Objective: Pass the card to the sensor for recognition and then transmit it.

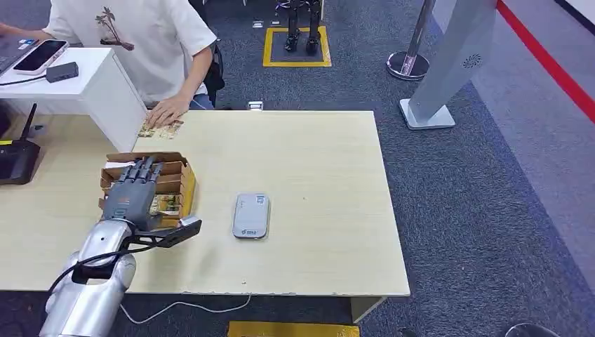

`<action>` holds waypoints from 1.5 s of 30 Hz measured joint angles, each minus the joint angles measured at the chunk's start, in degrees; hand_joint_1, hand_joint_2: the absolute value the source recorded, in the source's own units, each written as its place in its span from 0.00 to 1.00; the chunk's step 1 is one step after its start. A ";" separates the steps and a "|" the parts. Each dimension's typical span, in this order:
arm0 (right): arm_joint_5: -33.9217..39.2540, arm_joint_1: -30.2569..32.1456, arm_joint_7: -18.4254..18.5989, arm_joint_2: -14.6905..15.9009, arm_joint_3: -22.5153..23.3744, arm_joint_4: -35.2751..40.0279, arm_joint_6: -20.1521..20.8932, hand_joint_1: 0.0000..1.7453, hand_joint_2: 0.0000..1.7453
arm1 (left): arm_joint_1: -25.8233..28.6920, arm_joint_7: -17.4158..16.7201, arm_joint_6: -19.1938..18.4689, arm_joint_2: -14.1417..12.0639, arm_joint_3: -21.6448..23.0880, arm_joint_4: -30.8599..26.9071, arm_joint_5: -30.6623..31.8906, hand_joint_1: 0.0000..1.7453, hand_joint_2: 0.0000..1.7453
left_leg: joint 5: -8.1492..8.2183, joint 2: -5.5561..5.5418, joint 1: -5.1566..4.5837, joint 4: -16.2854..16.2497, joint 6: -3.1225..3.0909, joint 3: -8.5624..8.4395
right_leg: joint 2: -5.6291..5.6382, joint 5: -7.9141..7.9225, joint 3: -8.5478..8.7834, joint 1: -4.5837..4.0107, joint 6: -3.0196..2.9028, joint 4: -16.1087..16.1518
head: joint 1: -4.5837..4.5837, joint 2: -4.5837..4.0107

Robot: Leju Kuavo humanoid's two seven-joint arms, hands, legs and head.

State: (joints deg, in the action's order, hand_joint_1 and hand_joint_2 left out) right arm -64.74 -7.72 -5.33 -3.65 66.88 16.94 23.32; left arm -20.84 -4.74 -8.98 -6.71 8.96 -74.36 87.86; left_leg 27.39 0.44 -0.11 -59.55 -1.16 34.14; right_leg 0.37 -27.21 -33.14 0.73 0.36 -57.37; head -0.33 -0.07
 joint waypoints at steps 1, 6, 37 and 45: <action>-0.04 -0.03 0.00 0.00 0.00 0.00 0.00 0.00 1.00 | -0.19 0.13 -0.28 0.02 0.00 0.02 -0.37 0.02 1.00 | 0.00 0.00 0.00 0.00 0.00 0.00 | 0.00 0.00 0.00 0.00 0.00 0.00 | 0.00 0.00; -0.09 -0.20 -0.02 0.02 0.00 0.00 0.00 0.00 1.00 | -0.74 0.63 -1.53 0.00 0.02 0.07 -2.10 1.00 1.00 | 0.00 0.00 0.00 0.00 0.00 0.00 | 0.00 0.00 0.00 0.00 0.00 0.00 | 0.02 0.00; -0.17 -0.30 0.07 0.02 0.00 -0.02 0.00 0.00 1.00 | -1.64 0.00 -1.38 0.00 0.92 -0.15 -3.26 1.00 1.00 | 0.00 0.01 0.00 0.00 0.00 0.00 | 0.00 0.00 0.00 0.00 0.00 0.00 | 0.00 0.00; -0.13 -0.27 -0.04 0.02 0.00 -0.02 0.00 0.00 1.00 | -1.91 -0.33 -1.31 -0.04 0.96 -0.94 -4.33 1.00 1.00 | 0.00 0.01 0.00 0.00 0.00 0.00 | 0.00 0.00 0.00 0.00 0.00 0.00 | 0.00 0.00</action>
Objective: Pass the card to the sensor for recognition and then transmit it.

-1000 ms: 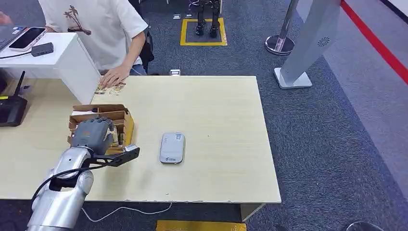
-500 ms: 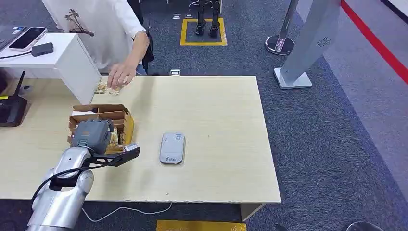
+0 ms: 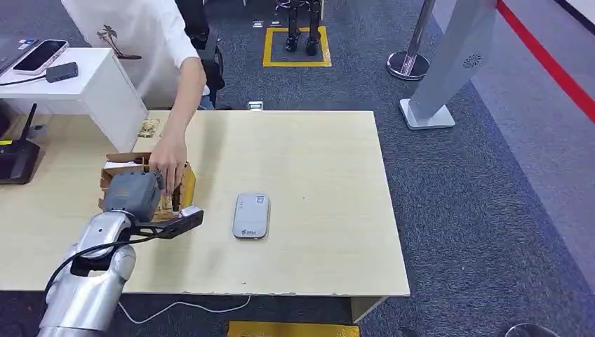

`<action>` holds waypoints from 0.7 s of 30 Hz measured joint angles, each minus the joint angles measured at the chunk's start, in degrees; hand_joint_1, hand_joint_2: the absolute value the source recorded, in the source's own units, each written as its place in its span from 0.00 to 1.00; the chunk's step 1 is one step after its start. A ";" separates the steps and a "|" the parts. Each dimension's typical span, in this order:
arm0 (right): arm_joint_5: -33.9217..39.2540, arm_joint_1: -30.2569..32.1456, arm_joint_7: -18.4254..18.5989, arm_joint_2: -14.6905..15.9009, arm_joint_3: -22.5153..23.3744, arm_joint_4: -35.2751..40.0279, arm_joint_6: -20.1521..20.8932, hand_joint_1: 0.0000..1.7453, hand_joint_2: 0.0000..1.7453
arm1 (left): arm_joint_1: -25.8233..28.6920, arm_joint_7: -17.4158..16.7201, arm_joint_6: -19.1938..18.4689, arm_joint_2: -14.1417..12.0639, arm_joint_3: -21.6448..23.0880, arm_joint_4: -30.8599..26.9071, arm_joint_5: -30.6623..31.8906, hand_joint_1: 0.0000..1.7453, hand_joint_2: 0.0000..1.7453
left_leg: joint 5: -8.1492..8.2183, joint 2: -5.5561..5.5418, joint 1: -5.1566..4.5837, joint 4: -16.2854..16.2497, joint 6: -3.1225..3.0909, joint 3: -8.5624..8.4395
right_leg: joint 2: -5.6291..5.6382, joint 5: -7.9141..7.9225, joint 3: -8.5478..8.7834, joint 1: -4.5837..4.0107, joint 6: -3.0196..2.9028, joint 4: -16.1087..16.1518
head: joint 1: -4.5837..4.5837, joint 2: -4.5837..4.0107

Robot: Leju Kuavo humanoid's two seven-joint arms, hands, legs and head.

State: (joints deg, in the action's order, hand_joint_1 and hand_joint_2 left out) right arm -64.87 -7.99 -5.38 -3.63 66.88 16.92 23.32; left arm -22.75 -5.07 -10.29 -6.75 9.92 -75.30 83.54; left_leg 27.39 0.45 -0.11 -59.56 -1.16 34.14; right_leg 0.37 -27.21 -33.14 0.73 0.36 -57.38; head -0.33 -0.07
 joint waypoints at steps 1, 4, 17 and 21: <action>0.02 0.01 -0.11 0.00 0.00 0.00 0.00 0.00 1.00 | -0.01 0.00 0.02 0.00 0.07 -0.30 -0.04 1.00 1.00 | 0.00 0.00 0.00 0.00 0.00 0.00 | 0.00 0.00 0.00 0.00 0.00 0.00 | 0.02 0.00; 0.04 0.02 -0.24 0.00 0.00 0.00 0.00 0.00 1.00 | 0.00 0.00 0.07 -0.02 0.63 -0.98 -0.04 1.00 1.00 | 0.00 0.00 0.00 0.00 0.00 0.01 | 0.00 0.00 0.00 0.00 0.00 0.00 | 0.00 0.00; 0.20 0.09 -0.50 0.00 0.02 -0.07 0.00 0.00 1.00 | -0.43 0.00 0.29 -0.20 0.92 -3.08 -0.22 1.00 1.00 | 0.00 0.00 0.00 0.00 0.00 0.00 | 0.00 0.00 0.00 0.00 0.00 0.00 | 0.00 0.00; 0.20 0.01 -0.50 0.00 0.02 -0.09 0.00 0.00 1.00 | -1.81 0.00 0.22 -0.20 0.92 -3.12 -0.22 1.00 1.00 | 0.00 0.00 0.00 0.00 0.00 0.00 | 0.00 0.00 0.00 0.00 0.00 0.00 | 0.00 0.00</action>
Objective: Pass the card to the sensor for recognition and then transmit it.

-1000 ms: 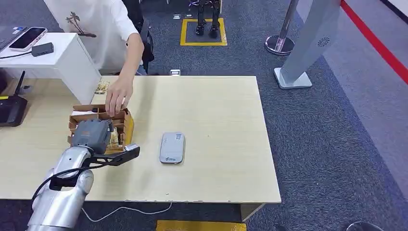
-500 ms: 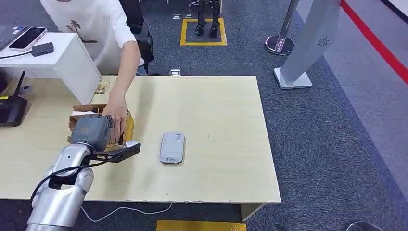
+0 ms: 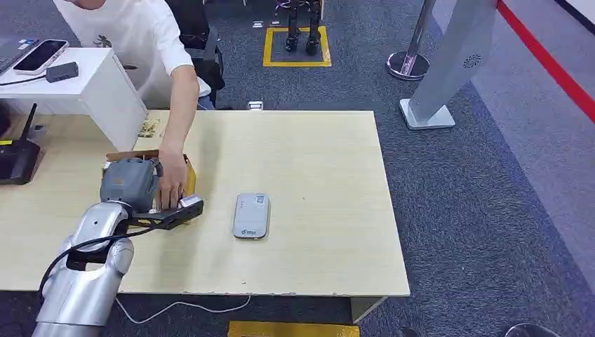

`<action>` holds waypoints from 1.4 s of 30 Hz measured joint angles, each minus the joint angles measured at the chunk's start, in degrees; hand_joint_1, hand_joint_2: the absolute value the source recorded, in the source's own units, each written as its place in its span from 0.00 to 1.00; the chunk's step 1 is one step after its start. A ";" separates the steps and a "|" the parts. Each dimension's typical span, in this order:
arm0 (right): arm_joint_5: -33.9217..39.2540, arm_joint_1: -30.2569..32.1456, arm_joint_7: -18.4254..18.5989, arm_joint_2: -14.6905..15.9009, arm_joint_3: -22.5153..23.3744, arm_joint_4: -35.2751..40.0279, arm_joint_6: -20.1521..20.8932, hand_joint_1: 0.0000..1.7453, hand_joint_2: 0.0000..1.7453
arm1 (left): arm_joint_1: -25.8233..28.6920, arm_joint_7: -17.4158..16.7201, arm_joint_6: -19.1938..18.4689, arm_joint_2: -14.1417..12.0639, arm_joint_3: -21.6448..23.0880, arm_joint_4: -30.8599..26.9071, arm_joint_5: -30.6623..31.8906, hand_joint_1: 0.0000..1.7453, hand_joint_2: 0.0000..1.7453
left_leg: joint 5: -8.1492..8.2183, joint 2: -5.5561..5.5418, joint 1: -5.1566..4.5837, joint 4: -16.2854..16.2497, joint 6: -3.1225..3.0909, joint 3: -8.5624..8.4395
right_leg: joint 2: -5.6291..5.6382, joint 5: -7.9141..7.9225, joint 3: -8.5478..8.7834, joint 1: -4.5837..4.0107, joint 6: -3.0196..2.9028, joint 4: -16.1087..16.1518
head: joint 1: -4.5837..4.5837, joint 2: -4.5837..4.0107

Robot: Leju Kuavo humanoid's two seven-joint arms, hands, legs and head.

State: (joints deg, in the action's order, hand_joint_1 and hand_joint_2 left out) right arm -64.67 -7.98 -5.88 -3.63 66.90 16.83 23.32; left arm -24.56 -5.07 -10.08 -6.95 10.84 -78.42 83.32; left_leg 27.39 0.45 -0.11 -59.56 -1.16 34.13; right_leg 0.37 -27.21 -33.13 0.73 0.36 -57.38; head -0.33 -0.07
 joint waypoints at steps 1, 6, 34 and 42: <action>0.00 -0.01 0.00 0.00 0.00 0.00 0.00 0.00 1.00 | -0.22 0.00 0.00 0.00 0.00 0.00 0.00 1.00 1.00 | 0.00 0.00 0.00 0.00 0.00 0.00 | 0.01 0.00 0.00 0.00 0.00 0.00 | 0.00 0.00; 0.00 -0.10 -0.02 -0.02 0.00 -0.04 0.00 0.00 1.00 | -2.07 0.30 -0.02 -0.09 0.59 0.00 0.00 1.00 1.00 | -0.01 -0.01 0.00 -0.01 0.00 0.00 | -0.01 0.00 -0.01 0.00 0.00 0.00 | 0.00 0.00; -0.15 -0.94 0.59 -0.09 0.00 -0.68 0.00 0.00 1.00 | -15.29 2.27 0.05 -0.44 4.24 -1.68 0.35 1.00 1.00 | -0.01 0.01 0.00 -0.01 0.01 0.01 | 0.02 0.03 -0.02 0.00 -0.04 -0.02 | 0.00 0.00; 0.04 -0.72 0.15 -0.09 0.00 -0.76 0.00 0.00 1.00 | -8.44 3.23 2.19 -0.28 7.21 -4.39 0.02 1.00 1.00 | -0.01 0.02 0.00 -0.01 0.01 0.02 | 0.03 0.03 -0.03 0.00 -0.04 -0.01 | 0.02 0.00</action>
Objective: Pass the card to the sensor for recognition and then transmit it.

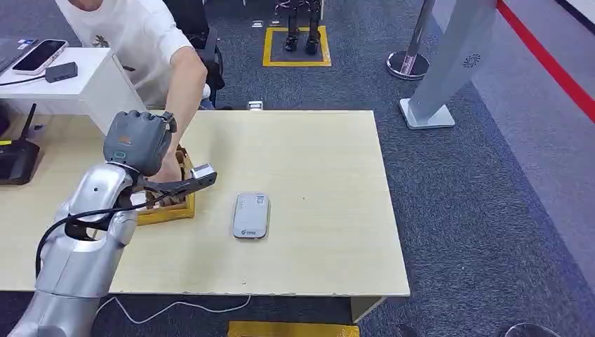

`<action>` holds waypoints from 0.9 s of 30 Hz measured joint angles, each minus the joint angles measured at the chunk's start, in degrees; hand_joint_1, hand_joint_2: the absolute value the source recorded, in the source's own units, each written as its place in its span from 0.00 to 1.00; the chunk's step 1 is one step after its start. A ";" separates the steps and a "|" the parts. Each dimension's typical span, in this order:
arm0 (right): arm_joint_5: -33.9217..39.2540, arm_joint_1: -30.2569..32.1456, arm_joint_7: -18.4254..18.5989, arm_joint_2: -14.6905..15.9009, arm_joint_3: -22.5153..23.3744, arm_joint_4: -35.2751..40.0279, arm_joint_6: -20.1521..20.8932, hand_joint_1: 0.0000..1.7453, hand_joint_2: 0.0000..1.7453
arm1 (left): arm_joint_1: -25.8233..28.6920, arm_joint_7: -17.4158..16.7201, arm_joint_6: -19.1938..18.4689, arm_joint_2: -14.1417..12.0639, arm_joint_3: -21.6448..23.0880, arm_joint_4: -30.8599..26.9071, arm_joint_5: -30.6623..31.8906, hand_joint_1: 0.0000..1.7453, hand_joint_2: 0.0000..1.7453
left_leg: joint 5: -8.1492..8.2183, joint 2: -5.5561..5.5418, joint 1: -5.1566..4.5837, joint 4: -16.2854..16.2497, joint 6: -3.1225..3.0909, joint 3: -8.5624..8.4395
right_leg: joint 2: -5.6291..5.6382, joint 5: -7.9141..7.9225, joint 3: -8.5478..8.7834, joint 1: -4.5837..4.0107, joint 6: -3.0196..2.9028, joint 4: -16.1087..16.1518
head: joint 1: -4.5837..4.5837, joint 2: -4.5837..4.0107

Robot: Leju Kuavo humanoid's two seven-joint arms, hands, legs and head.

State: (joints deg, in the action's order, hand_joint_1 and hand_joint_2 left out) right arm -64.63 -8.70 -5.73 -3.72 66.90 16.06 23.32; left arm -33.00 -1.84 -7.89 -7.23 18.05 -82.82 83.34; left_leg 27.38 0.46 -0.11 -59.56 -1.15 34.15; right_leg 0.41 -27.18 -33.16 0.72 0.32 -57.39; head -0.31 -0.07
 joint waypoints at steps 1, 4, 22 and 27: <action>0.00 0.06 -0.02 0.00 0.00 0.00 0.00 0.00 1.00 | 0.29 0.00 0.00 0.00 0.09 -0.22 -0.02 0.00 1.00 | 0.00 0.00 0.00 0.00 0.00 0.00 | 0.00 0.00 0.00 0.00 0.00 0.00 | -0.02 0.00; 0.02 0.12 -0.15 0.02 0.00 0.00 0.00 0.00 1.00 | 1.54 -0.04 0.11 -0.02 0.61 -0.83 -0.22 0.00 0.00 | 0.00 -0.01 0.00 0.00 0.00 -0.01 | -0.02 0.00 0.01 0.00 0.00 0.00 | -0.02 0.00; 0.17 0.50 -0.31 0.02 0.02 0.00 0.00 0.00 1.00 | 5.19 -1.33 0.70 0.13 1.31 -2.58 -2.08 0.00 0.00 | 0.00 -0.01 0.00 0.00 0.00 0.00 | -0.02 0.00 0.01 0.00 0.00 0.00 | -0.02 0.00; 0.68 0.53 -0.33 0.02 0.02 0.00 0.00 0.00 1.00 | 5.22 -1.33 0.70 -0.02 1.31 -2.82 -2.08 0.00 0.00 | 0.00 -0.01 0.00 0.00 0.00 0.00 | -0.02 0.00 0.01 0.00 0.00 0.00 | 0.00 0.00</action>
State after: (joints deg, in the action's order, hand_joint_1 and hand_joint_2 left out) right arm -63.95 -8.17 -6.05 -3.69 66.93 16.06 23.32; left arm -27.78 -3.17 -7.19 -7.26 19.37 -85.64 81.26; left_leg 27.38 0.45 -0.10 -59.56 -1.15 34.15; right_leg 0.38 -27.18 -33.15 0.72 0.32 -57.39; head -0.31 -0.07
